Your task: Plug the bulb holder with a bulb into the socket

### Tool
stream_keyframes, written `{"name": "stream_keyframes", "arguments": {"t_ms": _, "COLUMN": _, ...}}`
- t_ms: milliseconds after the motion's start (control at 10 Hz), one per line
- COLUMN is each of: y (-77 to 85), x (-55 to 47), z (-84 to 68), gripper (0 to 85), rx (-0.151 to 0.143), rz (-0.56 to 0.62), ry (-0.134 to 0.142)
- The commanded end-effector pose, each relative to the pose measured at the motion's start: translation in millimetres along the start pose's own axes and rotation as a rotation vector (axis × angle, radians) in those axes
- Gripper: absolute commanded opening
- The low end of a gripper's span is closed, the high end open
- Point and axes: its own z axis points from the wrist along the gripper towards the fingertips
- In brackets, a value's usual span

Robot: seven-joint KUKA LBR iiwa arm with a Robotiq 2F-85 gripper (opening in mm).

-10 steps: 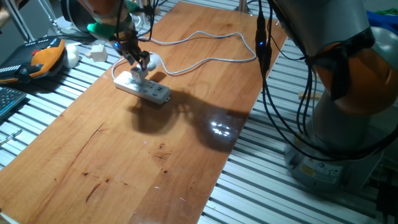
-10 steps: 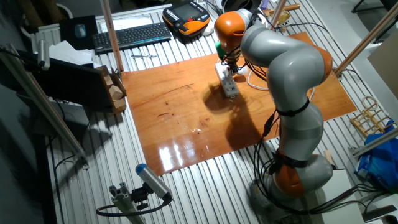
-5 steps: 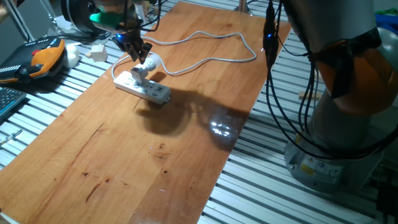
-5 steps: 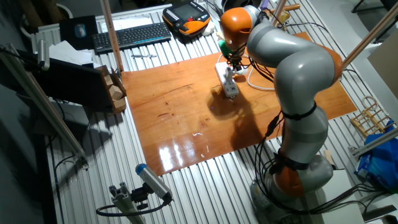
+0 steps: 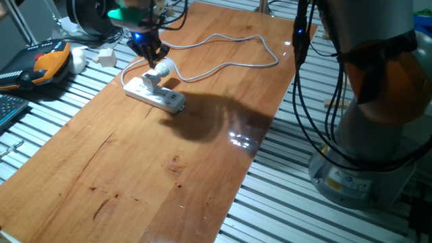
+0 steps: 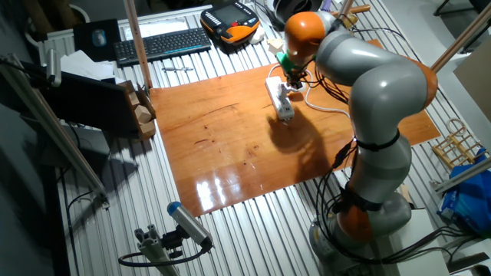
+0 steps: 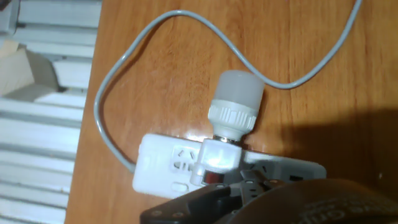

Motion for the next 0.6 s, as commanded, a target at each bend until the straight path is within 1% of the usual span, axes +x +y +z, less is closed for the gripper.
{"name": "stream_keyframes", "arguments": {"t_ms": 0, "y": -0.7, "x": -2.9, "z": -1.5, "gripper": 0.0, "rx": -0.016, "rz": -0.179, "ry": 0.044}}
{"name": "stream_keyframes", "arguments": {"t_ms": 100, "y": -0.5, "x": -6.0, "z": -2.1, "gripper": 0.0, "rx": -0.014, "rz": -0.254, "ry": 0.073}}
{"name": "stream_keyframes", "arguments": {"t_ms": 200, "y": -1.6, "x": -11.0, "z": -4.1, "gripper": 0.0, "rx": -0.013, "rz": -0.394, "ry": 0.098}}
{"name": "stream_keyframes", "arguments": {"t_ms": 300, "y": -1.4, "x": -11.6, "z": -4.3, "gripper": 0.0, "rx": -0.021, "rz": -0.473, "ry": 0.099}}
{"name": "stream_keyframes", "arguments": {"t_ms": 400, "y": -0.9, "x": -10.9, "z": -3.7, "gripper": 0.0, "rx": -0.051, "rz": -0.488, "ry": 0.123}}
{"name": "stream_keyframes", "arguments": {"t_ms": 500, "y": 0.5, "x": -8.9, "z": -1.1, "gripper": 0.0, "rx": -0.067, "rz": -0.507, "ry": 0.129}}
